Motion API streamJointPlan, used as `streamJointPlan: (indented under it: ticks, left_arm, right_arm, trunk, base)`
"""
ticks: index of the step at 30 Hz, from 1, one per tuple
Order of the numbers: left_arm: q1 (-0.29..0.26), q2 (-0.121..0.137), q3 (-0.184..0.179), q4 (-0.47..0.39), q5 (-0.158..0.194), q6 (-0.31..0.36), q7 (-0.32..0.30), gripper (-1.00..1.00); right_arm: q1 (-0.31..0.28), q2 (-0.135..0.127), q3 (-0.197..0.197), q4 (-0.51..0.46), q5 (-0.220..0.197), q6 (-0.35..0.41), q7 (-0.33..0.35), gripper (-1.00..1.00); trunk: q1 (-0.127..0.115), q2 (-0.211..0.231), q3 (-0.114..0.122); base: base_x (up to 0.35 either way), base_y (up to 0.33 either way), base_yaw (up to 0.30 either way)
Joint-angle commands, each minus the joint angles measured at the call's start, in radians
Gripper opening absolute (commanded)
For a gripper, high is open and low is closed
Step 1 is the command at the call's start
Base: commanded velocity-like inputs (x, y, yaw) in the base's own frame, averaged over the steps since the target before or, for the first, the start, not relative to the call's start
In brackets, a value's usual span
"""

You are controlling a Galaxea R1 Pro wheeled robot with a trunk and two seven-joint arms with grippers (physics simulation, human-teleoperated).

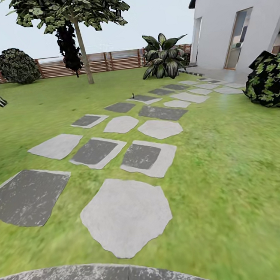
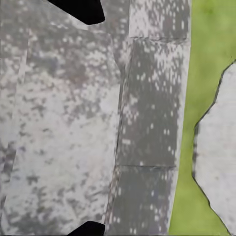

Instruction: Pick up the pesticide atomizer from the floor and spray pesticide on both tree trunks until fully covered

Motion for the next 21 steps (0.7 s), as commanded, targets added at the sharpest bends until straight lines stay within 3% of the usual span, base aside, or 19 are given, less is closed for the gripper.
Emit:
streamJointPlan:
  ticks: [1, 21]
  left_arm:
    - [0.000, 0.000, 0.000, 0.000, 0.000, 0.000, 0.000, 1.00]
    - [0.000, 0.000, 0.001, 0.003, 0.000, 0.000, 0.000, 1.00]
  right_arm:
    - [0.000, 0.000, 0.000, 0.000, 0.000, 0.000, 0.000, 1.00]
    - [0.000, -0.001, -0.001, -0.001, 0.000, 0.000, 0.001, 1.00]
  trunk:
    - [0.000, 0.000, 0.001]
    - [0.000, 0.000, 0.017]
  base:
    - [0.340, 0.000, 0.000]
    - [0.340, 0.000, 0.000]
